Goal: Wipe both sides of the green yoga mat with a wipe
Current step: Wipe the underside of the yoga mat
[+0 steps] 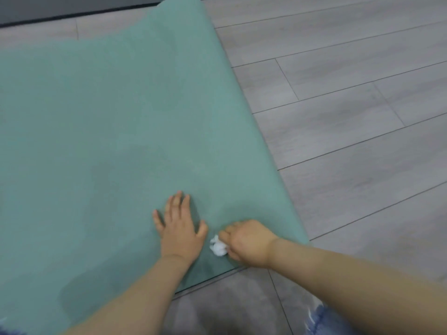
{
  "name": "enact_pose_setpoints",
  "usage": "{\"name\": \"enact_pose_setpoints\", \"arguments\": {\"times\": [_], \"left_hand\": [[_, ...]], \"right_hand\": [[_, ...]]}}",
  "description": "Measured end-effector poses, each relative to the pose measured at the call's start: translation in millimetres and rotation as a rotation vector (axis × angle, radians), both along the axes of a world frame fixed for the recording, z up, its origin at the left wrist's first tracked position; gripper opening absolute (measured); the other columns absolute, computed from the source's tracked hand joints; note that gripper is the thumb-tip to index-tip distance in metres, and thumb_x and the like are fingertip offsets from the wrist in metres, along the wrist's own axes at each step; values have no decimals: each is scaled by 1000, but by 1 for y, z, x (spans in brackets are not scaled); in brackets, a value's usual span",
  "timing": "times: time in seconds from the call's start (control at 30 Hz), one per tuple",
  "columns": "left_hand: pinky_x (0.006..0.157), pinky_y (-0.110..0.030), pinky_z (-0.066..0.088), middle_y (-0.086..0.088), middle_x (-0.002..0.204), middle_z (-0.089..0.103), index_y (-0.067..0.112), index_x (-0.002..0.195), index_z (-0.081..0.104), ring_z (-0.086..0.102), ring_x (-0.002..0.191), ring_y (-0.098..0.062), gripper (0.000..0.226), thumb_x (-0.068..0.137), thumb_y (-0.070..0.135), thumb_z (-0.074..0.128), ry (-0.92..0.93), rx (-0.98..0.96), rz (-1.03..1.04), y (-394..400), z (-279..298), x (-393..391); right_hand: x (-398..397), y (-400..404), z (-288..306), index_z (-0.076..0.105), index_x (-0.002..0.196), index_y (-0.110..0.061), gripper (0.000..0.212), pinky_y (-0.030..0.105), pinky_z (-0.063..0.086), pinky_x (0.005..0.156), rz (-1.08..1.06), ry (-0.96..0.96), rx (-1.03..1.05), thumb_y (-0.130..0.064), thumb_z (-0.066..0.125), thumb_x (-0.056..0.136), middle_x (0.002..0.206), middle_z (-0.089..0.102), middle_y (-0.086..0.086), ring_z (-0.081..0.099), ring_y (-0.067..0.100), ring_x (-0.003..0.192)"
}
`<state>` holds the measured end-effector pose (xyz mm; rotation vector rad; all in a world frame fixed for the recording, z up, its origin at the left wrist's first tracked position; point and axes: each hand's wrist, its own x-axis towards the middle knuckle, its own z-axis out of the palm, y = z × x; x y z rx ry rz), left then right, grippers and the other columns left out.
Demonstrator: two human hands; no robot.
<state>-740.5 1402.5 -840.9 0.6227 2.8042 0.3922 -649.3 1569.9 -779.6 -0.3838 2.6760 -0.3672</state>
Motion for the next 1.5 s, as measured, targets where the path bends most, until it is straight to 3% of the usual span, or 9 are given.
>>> {"name": "enact_pose_setpoints", "arguments": {"times": [0.1,0.23,0.5,0.63,0.77,1.0,1.07,1.27,1.5], "left_hand": [[113,-56,11,-11,148,47,15,139,52,29,138,-26,77,73,53,44,42,-25,-184,5,-2,9],[112,-54,12,-9,150,45,22,141,51,29,139,-26,76,76,59,44,67,-53,-264,-4,-6,8],[111,-58,13,-13,151,44,18,143,49,29,139,-30,79,76,59,44,68,-121,-267,2,-4,10],[109,-61,14,-14,150,45,17,141,51,30,138,-31,78,74,56,44,46,-143,-256,5,-3,10],[107,-64,14,-16,149,45,14,141,52,30,138,-34,80,75,58,43,50,-166,-270,7,-4,13],[109,-64,11,-17,151,43,13,143,50,28,140,-34,84,75,62,42,53,-175,-260,10,-6,13],[109,-65,11,-17,152,41,13,144,48,28,141,-34,85,75,62,42,48,-180,-255,9,-6,13],[108,-64,13,-17,151,42,12,142,50,28,140,-32,84,75,62,42,73,-139,-254,10,-5,13],[111,-63,13,-23,152,38,5,143,47,28,141,-40,85,76,57,41,73,-142,-273,14,-8,18]], "right_hand": [[-23,54,16,64,105,-18,36,28,48,77,-313,85,150,-40,39,90,105,69,5,65,24,97],[-18,117,19,54,108,-17,27,32,44,72,-755,74,392,-38,45,92,107,66,7,63,30,95],[-9,1,15,65,97,-14,16,27,48,68,-173,17,31,-21,54,87,96,69,9,66,27,88],[-9,82,18,57,114,-22,27,29,44,77,-579,-60,215,-35,47,92,115,64,4,60,25,104],[15,133,6,55,107,-14,25,28,35,62,-895,-34,345,-32,47,92,103,66,9,62,30,88],[30,103,11,49,83,-17,8,33,36,53,-1185,225,-169,-22,52,89,63,54,1,49,24,60],[28,107,26,49,81,-20,10,32,34,53,-1086,282,-175,-25,54,88,64,53,-3,50,22,60],[37,45,-8,60,69,-23,20,21,44,49,-47,201,91,-35,44,70,64,60,-5,59,18,58],[36,98,16,60,64,-17,20,22,40,40,-336,322,204,-31,47,67,57,60,2,59,24,49]]}}
